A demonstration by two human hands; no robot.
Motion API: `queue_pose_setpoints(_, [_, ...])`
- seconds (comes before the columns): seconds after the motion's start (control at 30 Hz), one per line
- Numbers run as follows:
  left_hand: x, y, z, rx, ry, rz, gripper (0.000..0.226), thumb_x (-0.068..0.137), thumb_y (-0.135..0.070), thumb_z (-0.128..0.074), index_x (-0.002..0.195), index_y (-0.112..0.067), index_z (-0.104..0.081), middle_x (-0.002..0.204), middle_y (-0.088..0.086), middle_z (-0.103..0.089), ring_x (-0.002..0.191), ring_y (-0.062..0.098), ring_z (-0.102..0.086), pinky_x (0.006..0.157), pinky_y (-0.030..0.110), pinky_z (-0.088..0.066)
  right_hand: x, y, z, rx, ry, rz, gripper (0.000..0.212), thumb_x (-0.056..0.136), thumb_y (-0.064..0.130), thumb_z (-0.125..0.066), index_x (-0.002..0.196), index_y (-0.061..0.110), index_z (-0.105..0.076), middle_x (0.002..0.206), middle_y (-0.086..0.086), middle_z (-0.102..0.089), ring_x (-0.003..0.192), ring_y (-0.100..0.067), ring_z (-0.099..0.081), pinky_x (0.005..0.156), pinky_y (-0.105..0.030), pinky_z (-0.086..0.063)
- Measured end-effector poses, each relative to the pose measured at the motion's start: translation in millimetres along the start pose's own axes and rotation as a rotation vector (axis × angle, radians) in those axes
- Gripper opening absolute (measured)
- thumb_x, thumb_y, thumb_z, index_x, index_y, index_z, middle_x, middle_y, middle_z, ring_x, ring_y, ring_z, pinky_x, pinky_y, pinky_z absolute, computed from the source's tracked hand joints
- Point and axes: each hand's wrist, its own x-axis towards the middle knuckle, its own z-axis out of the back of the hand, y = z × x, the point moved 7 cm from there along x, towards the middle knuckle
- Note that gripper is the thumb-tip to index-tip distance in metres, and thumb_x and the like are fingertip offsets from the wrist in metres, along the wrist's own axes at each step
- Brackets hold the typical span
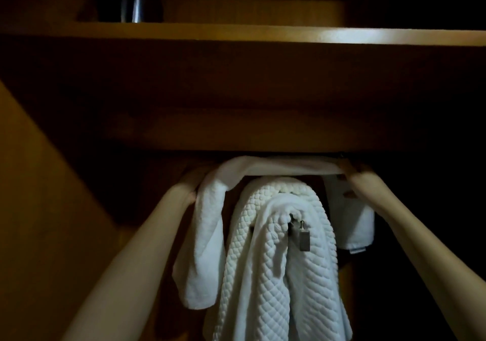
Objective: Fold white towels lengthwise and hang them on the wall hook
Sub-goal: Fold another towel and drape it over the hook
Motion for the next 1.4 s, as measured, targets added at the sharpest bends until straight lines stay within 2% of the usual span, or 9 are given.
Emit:
queue_pose_setpoints(0.07, [-3, 7, -7, 0.14, 0.092, -0.031, 0.03, 0.099, -0.012, -0.047, 0.128, -0.011, -0.054, 0.137, 0.014, -0.052, 0.119, 0.021, -0.054, 0.079, 0.016, -0.048, -6, -13, -5, -0.051, 0.06, -0.048, 0.028, 0.102, 0.043, -0.039, 0.108, 0.021, -0.056, 0.1, -0.012, -0.064, 0.094, -0.034, -0.065, 0.078, -0.053, -0.057])
queue_pose_setpoints(0.23, [-23, 42, -4, 0.272, 0.114, -0.115, 0.021, 0.099, -0.013, -0.047, 0.11, -0.009, -0.064, 0.12, 0.013, -0.063, 0.111, 0.021, -0.059, 0.076, 0.007, -0.041, -49, -48, -25, -0.113, 0.22, -0.094, 0.054, 0.096, 0.057, -0.037, 0.095, 0.009, -0.062, 0.089, -0.015, -0.071, 0.079, -0.031, -0.069, 0.073, -0.051, -0.059])
queue_pose_setpoints(0.3, [-37, 43, 4, 0.235, -0.011, -0.269, 0.016, 0.098, -0.022, -0.052, 0.097, -0.019, -0.068, 0.1, 0.004, -0.071, 0.106, 0.023, -0.063, 0.073, 0.012, -0.046, -63, -49, -23, -0.12, 0.205, -0.007, 0.056, 0.092, 0.06, -0.04, 0.091, 0.009, -0.063, 0.076, -0.011, -0.07, 0.07, -0.028, -0.069, 0.071, -0.049, -0.058])
queue_pose_setpoints(0.4, [-71, 40, -8, 0.264, -0.029, -0.58, 0.026, 0.094, -0.021, -0.057, 0.118, -0.031, -0.055, 0.125, -0.002, -0.059, 0.115, 0.012, -0.056, 0.091, 0.018, -0.047, -78, -42, -8, -0.272, 0.003, 0.225, 0.034, 0.091, 0.05, -0.053, 0.094, 0.018, -0.067, 0.061, 0.004, -0.062, 0.055, -0.011, -0.061, 0.054, -0.037, -0.051])
queue_pose_setpoints(0.57, [-102, 47, -29, 0.564, -0.102, -0.858, 0.05, 0.09, -0.015, -0.062, 0.136, -0.03, -0.047, 0.132, -0.013, -0.047, 0.119, -0.005, -0.043, 0.094, -0.002, -0.029, -86, -16, -8, -0.196, -0.118, 0.516, 0.038, 0.089, 0.013, -0.065, 0.125, 0.022, -0.058, 0.106, 0.01, -0.053, 0.093, -0.004, -0.053, 0.079, -0.014, -0.04])
queue_pose_setpoints(0.67, [-108, 51, -30, 0.582, -0.054, -0.883, 0.053, 0.089, -0.001, -0.055, 0.133, -0.03, -0.05, 0.13, -0.014, -0.05, 0.117, -0.019, -0.041, 0.093, -0.002, -0.029, -81, -4, -22, -0.17, 0.043, 0.61, 0.044, 0.088, -0.005, -0.058, 0.124, 0.02, -0.06, 0.117, 0.004, -0.056, 0.106, -0.011, -0.055, 0.087, -0.011, -0.041])
queue_pose_setpoints(0.83, [-101, 69, -18, 0.637, -0.08, -0.834, 0.044, 0.089, 0.002, -0.055, 0.118, -0.031, -0.054, 0.119, -0.014, -0.055, 0.108, -0.007, -0.05, 0.086, -0.003, -0.032, -74, -5, -31, -0.215, 0.119, 0.608, 0.036, 0.091, 0.001, -0.056, 0.12, 0.021, -0.063, 0.114, -0.003, -0.066, 0.102, -0.02, -0.062, 0.084, -0.044, -0.052])
queue_pose_setpoints(1.2, [-70, 10, -25, 0.866, -0.107, -0.927, 0.034, 0.087, 0.001, -0.052, 0.115, -0.015, -0.064, 0.116, 0.005, -0.066, 0.107, 0.025, -0.061, 0.087, 0.033, -0.046, -65, -18, -17, -0.537, -0.11, 0.645, 0.046, 0.085, -0.009, -0.055, 0.121, 0.017, -0.068, 0.095, -0.013, -0.054, 0.086, -0.036, -0.055, 0.067, -0.033, -0.042])
queue_pose_setpoints(1.4, [-92, 59, -19, 0.744, -0.028, -0.851, 0.042, 0.09, -0.028, -0.058, 0.128, -0.041, -0.046, 0.127, -0.025, -0.047, 0.111, -0.014, -0.044, 0.087, 0.011, -0.035, -107, -62, -30, -0.279, -0.017, 0.592, 0.055, 0.087, -0.006, -0.059, 0.134, 0.023, -0.057, 0.104, 0.006, -0.044, 0.089, -0.018, -0.049, 0.07, -0.021, -0.039])
